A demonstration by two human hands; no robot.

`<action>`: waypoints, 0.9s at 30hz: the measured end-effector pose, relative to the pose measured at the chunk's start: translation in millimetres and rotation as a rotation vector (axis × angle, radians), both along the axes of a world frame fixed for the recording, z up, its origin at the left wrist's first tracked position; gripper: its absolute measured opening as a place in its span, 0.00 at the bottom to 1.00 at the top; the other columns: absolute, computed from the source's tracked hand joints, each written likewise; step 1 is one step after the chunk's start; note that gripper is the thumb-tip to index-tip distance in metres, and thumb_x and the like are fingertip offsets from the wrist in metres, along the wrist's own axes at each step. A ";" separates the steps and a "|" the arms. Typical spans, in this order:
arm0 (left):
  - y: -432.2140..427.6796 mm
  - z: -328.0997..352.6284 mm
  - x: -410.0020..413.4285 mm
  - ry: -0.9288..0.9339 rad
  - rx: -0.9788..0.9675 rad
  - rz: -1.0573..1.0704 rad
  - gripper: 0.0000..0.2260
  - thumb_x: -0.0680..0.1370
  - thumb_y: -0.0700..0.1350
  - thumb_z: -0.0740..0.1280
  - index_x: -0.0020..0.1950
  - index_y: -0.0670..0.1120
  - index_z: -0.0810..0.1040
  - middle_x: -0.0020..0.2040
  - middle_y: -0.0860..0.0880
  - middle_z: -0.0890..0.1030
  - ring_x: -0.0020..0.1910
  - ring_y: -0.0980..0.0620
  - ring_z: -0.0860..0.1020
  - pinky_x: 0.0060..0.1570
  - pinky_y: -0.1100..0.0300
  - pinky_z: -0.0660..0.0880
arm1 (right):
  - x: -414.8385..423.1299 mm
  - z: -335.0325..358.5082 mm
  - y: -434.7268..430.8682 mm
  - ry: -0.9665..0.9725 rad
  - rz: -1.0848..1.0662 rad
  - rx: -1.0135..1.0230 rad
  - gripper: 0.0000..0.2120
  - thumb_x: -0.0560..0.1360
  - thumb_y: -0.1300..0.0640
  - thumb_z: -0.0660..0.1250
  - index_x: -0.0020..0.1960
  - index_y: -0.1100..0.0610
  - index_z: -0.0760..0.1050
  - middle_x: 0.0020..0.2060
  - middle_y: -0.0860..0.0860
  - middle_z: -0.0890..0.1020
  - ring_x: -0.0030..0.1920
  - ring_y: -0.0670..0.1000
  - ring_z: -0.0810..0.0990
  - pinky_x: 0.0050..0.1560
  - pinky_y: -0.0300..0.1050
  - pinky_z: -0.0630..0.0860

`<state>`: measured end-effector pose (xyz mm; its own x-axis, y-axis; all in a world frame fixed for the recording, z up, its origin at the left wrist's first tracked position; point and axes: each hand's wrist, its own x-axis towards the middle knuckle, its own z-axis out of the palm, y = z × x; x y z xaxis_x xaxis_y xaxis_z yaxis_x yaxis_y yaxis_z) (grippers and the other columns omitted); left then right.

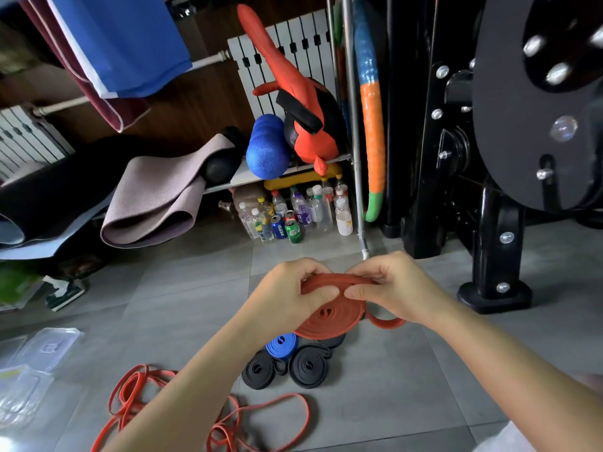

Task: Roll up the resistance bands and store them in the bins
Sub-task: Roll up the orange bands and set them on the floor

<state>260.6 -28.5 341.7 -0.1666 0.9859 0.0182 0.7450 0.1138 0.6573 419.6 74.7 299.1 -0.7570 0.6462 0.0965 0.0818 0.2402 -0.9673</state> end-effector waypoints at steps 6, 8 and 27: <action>-1.3 -1.6 -5.1 0.002 0.058 0.045 0.12 0.74 0.40 0.70 0.51 0.56 0.79 0.45 0.62 0.80 0.46 0.59 0.80 0.50 0.62 0.76 | 2.5 3.4 -1.4 0.084 -0.032 -0.089 0.15 0.67 0.62 0.74 0.49 0.46 0.79 0.40 0.46 0.86 0.42 0.46 0.84 0.45 0.34 0.78; -3.4 -0.3 -11.5 -0.163 0.101 0.112 0.14 0.73 0.36 0.70 0.47 0.57 0.79 0.44 0.59 0.83 0.44 0.58 0.81 0.49 0.61 0.78 | 5.2 4.7 2.2 0.109 -0.078 -0.154 0.14 0.68 0.61 0.74 0.50 0.48 0.76 0.39 0.48 0.86 0.42 0.46 0.84 0.42 0.33 0.77; -20.1 -8.3 -28.8 -0.877 0.331 0.305 0.14 0.68 0.39 0.68 0.54 0.44 0.78 0.46 0.47 0.85 0.44 0.49 0.83 0.41 0.50 0.81 | -5.7 -1.6 -7.3 0.216 -0.239 0.034 0.20 0.70 0.64 0.72 0.53 0.41 0.75 0.33 0.46 0.82 0.36 0.45 0.81 0.41 0.34 0.77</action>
<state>231.8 -48.5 333.4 -0.4994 0.8657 0.0336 -0.0527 -0.0691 0.9962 413.9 67.4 297.5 -0.5435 0.7971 0.2631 -0.0661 0.2718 -0.9601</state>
